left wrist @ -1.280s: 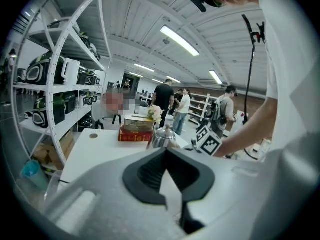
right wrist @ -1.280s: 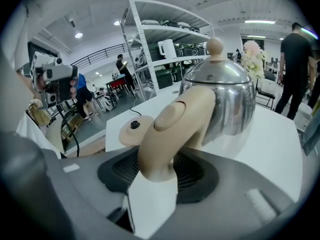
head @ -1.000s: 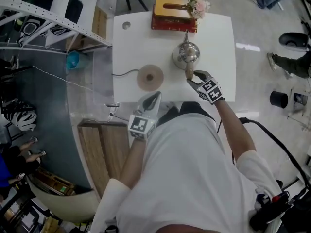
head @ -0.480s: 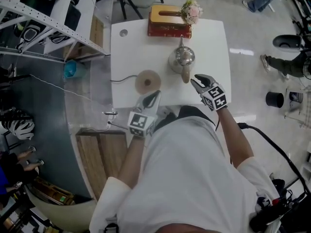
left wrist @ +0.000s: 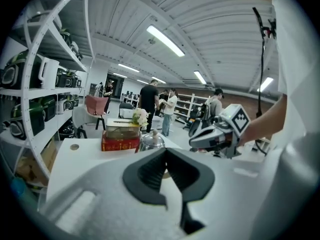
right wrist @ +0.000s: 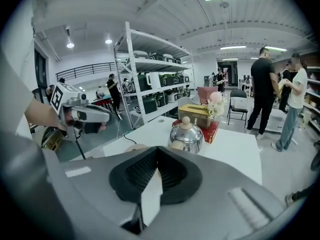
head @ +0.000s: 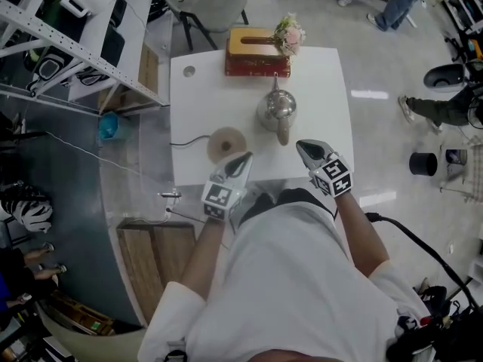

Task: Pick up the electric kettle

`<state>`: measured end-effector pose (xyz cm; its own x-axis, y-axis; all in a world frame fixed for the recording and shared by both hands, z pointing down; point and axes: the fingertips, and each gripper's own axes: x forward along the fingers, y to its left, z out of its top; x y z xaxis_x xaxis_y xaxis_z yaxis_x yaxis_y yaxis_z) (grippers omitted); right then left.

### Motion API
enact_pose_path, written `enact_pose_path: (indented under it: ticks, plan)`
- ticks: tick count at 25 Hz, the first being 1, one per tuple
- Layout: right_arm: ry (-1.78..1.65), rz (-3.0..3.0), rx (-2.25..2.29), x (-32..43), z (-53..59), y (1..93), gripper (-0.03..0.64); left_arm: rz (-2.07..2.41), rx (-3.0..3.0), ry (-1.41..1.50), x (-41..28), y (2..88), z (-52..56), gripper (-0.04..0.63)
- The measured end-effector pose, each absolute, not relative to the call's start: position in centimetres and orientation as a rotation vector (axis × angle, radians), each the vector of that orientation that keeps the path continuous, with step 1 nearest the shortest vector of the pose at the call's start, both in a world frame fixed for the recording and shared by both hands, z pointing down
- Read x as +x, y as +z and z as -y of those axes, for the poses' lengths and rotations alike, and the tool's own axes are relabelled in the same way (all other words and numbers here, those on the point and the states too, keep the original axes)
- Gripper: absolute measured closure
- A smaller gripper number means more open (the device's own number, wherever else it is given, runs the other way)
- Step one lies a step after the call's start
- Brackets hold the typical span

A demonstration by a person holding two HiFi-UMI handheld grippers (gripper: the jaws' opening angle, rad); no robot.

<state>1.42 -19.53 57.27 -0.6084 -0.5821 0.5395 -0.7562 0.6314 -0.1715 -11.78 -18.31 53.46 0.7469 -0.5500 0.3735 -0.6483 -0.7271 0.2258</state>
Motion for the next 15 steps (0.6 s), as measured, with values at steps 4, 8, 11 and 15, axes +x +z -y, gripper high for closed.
enact_pose_path:
  ticks: [4,8,11,15]
  plan:
    - [0.52,2.413,1.01,1.8,18.3,56.9,0.614,0.949,2.613,0.395,-10.5,52.8,17.7,0.594]
    - [0.512,2.43,0.993,3.3,16.9,56.2,0.614,0.96,2.612,0.407,-8.2,52.6,16.3,0.594]
    - [0.509,2.444,0.991,5.2,15.5,55.1,0.614,0.97,2.611,0.401,-5.9,51.4,15.1,0.594]
    - [0.507,2.475,1.004,7.1,13.9,53.4,0.614,1.014,2.597,0.374,-3.9,50.2,13.9,0.594]
